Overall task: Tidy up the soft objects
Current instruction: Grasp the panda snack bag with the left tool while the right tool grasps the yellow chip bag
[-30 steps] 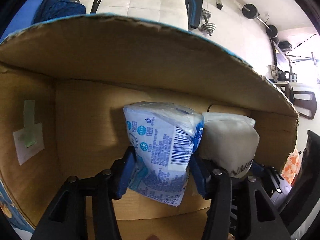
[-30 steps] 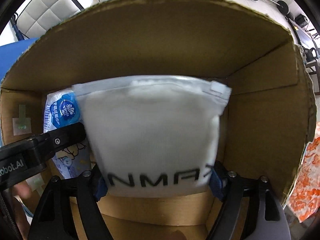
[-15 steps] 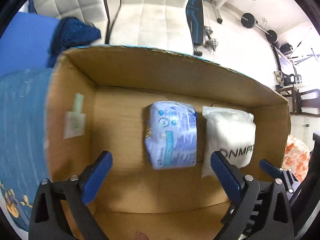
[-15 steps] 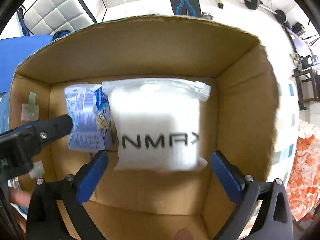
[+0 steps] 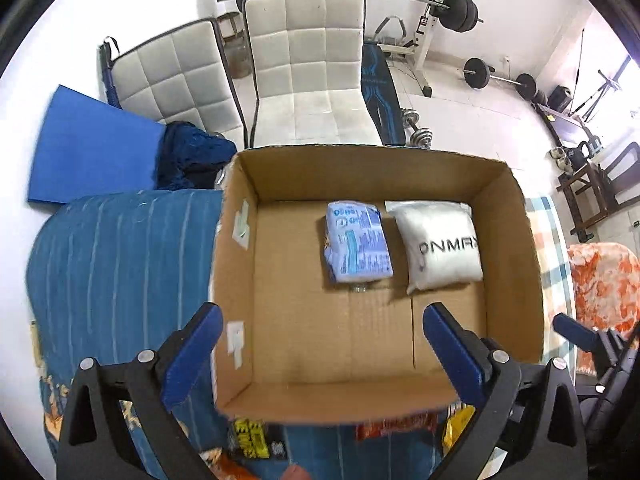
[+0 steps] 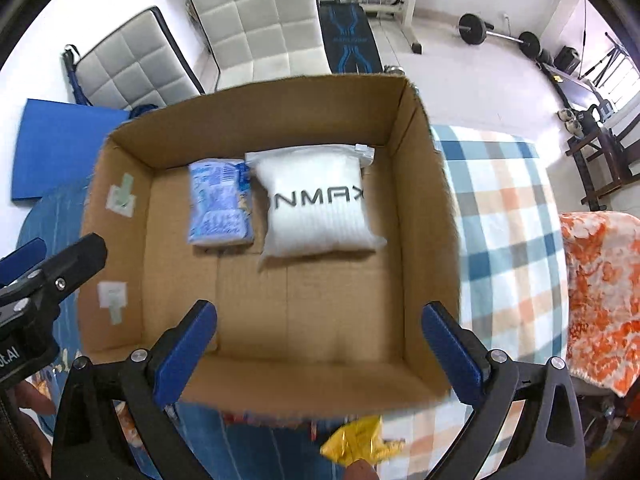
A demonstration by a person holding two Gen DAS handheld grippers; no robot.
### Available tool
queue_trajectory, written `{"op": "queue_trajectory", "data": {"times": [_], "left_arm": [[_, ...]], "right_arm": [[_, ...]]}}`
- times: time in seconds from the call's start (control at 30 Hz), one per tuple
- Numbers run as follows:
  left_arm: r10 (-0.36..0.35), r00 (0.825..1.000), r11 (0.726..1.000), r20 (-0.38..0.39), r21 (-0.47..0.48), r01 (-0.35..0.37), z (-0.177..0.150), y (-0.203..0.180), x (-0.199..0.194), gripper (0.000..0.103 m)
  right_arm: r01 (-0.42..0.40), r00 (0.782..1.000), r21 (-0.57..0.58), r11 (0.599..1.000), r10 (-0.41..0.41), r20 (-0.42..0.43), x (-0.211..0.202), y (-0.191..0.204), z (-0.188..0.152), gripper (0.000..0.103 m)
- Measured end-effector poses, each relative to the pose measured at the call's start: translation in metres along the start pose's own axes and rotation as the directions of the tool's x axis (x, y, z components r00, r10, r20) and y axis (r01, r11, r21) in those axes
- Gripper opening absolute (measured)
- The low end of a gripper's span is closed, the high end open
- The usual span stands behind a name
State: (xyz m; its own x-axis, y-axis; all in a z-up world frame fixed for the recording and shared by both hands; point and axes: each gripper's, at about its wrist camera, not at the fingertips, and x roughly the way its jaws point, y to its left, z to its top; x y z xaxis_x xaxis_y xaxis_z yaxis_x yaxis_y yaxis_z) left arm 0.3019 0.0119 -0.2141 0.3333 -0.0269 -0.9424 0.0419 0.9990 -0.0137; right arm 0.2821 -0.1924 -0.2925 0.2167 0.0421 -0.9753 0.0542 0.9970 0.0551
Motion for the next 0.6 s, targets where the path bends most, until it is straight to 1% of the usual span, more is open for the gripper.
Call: {"op": "queue_trajectory", "data": {"times": [0.03,0.07,0.1,0.13,0.27,0.5,0.6], "left_arm": [[0.009,1.000,1.000,0.000,0.007,-0.009,-0.002,-0.003,-0.006,0.103],[0.015,1.000,1.000,0.016,0.013,-0.015,-0.008,-0.004,-0.017,0.103],[0.024,0.999,1.000,0.028,0.016,-0.024,-0.013,-0.004,-0.025,0.103],[0.030,0.999,0.999,0.038,0.017,-0.031,-0.018,-0.006,-0.032,0.103],[0.021,0.997,1.000,0.072,-0.007,-0.021,-0.037,-0.007,-0.060,0.103],[0.016,0.991,0.999,0.132,-0.036,-0.011,-0.061,-0.019,-0.096,0.103],[0.003,0.991,0.999,0.136,-0.049,0.004,-0.070,-0.019,-0.108,0.103]], "right_arm": [[-0.007,1.000,-0.001,1.000,0.007,0.016,-0.011,-0.001,-0.010,0.103],[-0.008,1.000,-0.003,1.000,0.008,0.028,-0.022,0.015,-0.003,0.103],[-0.010,0.999,-0.005,1.000,0.011,0.040,-0.030,0.023,0.001,0.103],[-0.013,0.999,-0.011,1.000,0.014,0.053,-0.038,0.026,-0.003,0.103],[-0.014,0.995,-0.034,0.999,0.018,0.101,-0.071,0.034,-0.012,0.103],[-0.037,0.990,-0.070,0.997,0.047,0.137,-0.125,0.034,-0.044,0.103],[-0.050,0.986,-0.080,0.996,0.061,0.154,-0.144,0.033,-0.055,0.103]]}}
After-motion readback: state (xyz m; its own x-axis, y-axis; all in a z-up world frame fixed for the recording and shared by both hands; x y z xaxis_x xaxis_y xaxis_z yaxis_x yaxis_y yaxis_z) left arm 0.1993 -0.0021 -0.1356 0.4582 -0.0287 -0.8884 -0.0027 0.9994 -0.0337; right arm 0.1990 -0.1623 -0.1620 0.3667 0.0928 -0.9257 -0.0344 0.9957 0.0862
